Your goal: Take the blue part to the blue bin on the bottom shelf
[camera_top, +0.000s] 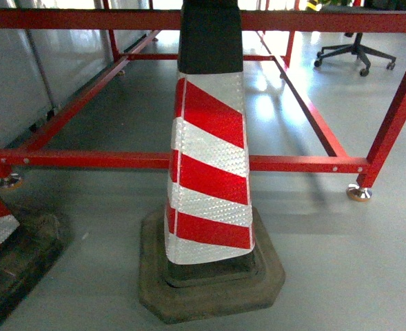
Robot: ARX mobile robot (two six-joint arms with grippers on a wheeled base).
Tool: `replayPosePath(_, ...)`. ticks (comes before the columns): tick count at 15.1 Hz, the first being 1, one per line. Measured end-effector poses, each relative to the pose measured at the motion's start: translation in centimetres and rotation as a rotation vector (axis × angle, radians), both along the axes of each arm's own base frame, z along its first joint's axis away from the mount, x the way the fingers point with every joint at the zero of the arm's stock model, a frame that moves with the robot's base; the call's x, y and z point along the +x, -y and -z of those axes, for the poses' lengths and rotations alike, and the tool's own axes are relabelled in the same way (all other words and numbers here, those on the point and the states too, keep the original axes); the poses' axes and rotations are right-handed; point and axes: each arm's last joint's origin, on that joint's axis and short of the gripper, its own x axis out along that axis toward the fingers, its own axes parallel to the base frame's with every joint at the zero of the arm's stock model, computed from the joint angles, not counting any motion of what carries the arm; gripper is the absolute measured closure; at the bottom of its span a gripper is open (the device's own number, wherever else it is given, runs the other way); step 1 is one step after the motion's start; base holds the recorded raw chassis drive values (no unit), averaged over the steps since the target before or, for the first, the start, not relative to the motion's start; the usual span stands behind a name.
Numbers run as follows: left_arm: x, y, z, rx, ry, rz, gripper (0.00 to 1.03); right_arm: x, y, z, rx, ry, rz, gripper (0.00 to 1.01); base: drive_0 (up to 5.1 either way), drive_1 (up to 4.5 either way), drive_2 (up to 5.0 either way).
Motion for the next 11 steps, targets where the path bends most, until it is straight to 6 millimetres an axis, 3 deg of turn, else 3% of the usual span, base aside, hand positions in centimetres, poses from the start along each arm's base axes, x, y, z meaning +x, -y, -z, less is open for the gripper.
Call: replayPosePath(11,0.0,0.0,0.0,0.01,0.0,-0.001,0.05,0.0,0.0,-0.01,-0.001,0.001,-0.001,0.03,0.0,0.0,0.0)
